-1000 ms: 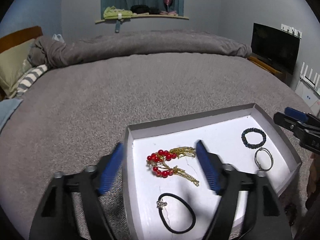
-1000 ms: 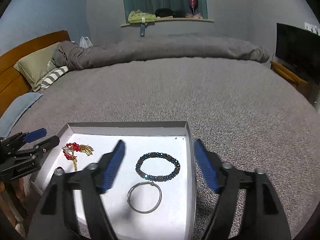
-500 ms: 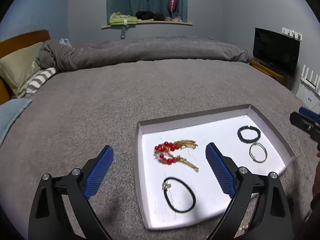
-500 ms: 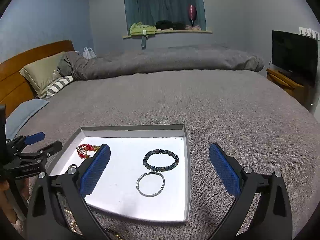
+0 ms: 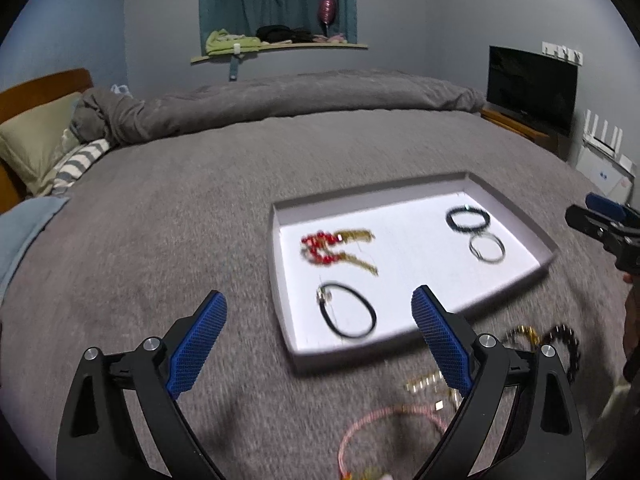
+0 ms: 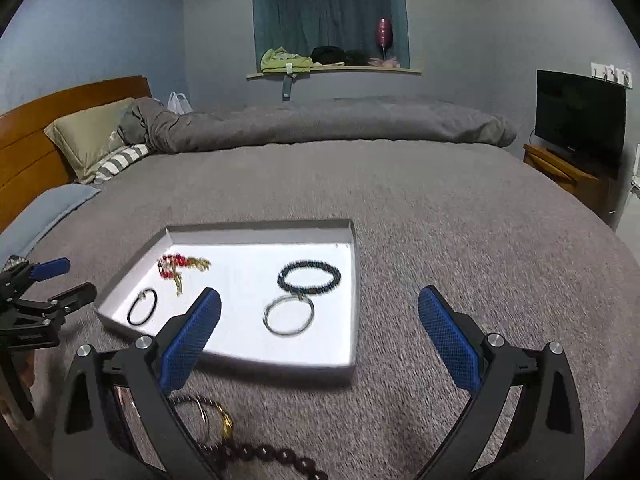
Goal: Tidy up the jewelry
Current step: 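Withdraw both open grippers from the box toward the remaining jewelry, then grasp the pink string bracelet with the left gripper while the right grasps the dark wooden bead bracelet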
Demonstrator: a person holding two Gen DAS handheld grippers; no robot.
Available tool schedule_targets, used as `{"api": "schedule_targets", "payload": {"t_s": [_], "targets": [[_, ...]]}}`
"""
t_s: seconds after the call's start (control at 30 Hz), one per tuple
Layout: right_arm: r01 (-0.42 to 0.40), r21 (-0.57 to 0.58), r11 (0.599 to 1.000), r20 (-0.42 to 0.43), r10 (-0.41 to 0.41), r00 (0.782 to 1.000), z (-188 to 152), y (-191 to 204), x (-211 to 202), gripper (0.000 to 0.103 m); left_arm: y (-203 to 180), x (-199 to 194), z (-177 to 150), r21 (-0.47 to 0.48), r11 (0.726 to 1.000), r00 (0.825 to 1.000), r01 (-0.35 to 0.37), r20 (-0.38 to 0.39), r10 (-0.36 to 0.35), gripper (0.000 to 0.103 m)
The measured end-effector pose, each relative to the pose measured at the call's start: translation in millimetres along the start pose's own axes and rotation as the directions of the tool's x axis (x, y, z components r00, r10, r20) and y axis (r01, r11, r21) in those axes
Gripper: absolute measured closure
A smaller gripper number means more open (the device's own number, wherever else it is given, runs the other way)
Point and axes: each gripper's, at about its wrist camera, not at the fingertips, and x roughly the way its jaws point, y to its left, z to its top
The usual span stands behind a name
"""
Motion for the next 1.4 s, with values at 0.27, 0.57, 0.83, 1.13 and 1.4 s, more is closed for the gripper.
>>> {"api": "schedule_targets", "payload": {"t_s": [0.27, 0.57, 0.83, 1.13, 1.4], "targets": [[0.004, -0.002, 1.000, -0.080, -0.004, 0.997, -34, -12, -2, 0.006, 3, -6, -35, 0.015, 1.000, 0.998, 0.022, -0.056, -0.021, 0.008], [-0.030, -0.003, 1.000, -0.159, 0.030, 0.987, -66, -13, -9, 0.006, 7, -8, -67, 0.011, 0.999, 0.991, 0.046, -0.128, -0.044, 0.008], [-0.057, -0.029, 0.998, -0.213, 0.049, 0.976, -89, -6, -16, 0.006, 0, -8, -80, 0.042, 0.997, 0.986, 0.065, -0.158, -0.058, 0.009], [-0.089, -0.044, 0.995, -0.249, 0.075, 0.966, -105, -8, -23, 0.014, -1, -10, -86, 0.047, 0.997, 0.984, 0.067, -0.168, -0.058, 0.022], [-0.091, -0.069, 0.993, -0.283, 0.068, 0.957, -107, -6, -19, 0.041, -8, -10, -87, 0.087, 0.994, 0.985, 0.063, -0.166, -0.048, 0.044]]}}
